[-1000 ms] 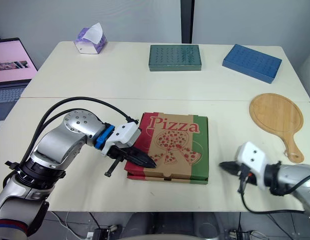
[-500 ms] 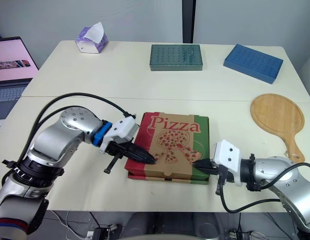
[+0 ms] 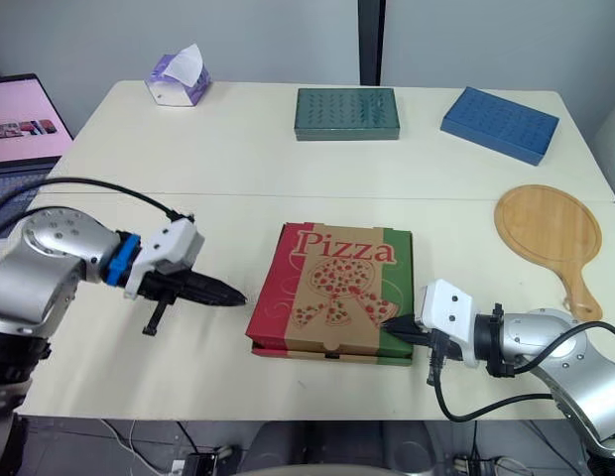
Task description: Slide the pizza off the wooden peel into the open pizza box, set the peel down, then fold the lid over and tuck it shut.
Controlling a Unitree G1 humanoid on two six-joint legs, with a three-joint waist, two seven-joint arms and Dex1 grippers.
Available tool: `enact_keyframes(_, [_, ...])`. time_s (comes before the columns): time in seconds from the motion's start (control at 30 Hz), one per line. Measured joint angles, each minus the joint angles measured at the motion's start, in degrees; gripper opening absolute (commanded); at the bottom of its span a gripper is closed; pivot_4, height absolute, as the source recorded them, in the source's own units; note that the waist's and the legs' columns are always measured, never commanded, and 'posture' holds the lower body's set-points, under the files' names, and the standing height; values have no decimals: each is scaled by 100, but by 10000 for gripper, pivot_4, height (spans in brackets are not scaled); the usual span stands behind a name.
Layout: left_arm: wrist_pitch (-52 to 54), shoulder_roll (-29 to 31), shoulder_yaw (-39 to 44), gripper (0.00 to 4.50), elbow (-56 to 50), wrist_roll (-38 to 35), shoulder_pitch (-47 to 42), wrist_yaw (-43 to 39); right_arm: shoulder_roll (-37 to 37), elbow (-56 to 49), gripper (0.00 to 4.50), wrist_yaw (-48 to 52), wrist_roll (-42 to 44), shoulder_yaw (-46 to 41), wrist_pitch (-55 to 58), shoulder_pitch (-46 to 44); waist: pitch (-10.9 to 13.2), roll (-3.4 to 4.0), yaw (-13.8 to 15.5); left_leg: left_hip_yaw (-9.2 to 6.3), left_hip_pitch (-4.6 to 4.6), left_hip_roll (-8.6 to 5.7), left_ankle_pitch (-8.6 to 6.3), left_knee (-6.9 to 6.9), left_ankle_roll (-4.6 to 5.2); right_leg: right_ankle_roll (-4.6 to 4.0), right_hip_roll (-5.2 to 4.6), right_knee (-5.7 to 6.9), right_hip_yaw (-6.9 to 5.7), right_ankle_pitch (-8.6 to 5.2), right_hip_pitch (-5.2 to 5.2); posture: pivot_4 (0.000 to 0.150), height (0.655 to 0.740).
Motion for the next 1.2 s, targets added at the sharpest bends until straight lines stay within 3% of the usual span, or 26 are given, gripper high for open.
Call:
enact_keyframes(0.63, [2, -262, -347, 0, -511, 275, 374, 542, 27, 36, 445, 41, -14, 98, -2, -96, 0, 0, 16, 0, 1, 0, 0, 0, 0, 0, 0, 2, 0, 0, 0, 1500, 7400])
enact_keyframes(0.9, [204, 271, 400, 0, 40, 22, 360, 471, 37, 118, 445, 28, -282, 285, -124, -89, 0, 0, 9, 1, 2, 0, 0, -1, 1, 0, 1, 3, 0, 0, -3, 1500, 7400])
enact_keyframes(1.1, [1039, -298, 556, 0, -376, -599, 74, 922, 37, 333, 445, 58, -732, 576, -426, -156, 0, 0, 20, -1, 0, -2, 0, 2, 0, 0, -1, 3, 0, 0, 0, 1500, 7400])
enact_keyframes(1.2, [1201, -653, 230, 0, -594, -553, 108, 1276, 37, 446, 445, 75, -883, 657, -584, -193, 0, 0, 5, -2, 2, 0, 0, 2, 0, 0, 1, 6, 0, 0, -2, 1500, 7400])
